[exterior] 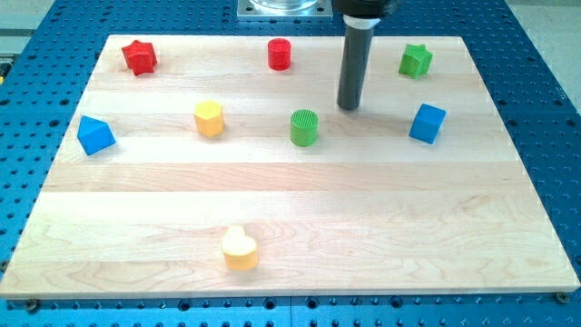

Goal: Push the green circle below the yellow hexagon

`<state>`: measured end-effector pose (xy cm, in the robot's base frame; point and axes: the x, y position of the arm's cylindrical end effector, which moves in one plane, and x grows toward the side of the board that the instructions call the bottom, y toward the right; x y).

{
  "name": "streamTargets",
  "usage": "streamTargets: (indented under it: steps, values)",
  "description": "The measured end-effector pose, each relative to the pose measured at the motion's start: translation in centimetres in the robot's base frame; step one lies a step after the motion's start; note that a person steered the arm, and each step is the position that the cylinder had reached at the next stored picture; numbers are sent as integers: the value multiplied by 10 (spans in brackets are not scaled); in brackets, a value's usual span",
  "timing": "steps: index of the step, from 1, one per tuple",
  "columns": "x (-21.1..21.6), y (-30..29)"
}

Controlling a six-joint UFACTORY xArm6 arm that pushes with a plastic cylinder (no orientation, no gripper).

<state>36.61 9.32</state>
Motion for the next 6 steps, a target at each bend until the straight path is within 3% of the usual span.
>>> streamTargets:
  steps: [1,2,4,5,6]
  values:
    - [34,-75]
    - [35,-192]
    - [60,-170]
    - [104,-248]
    - [82,-257]
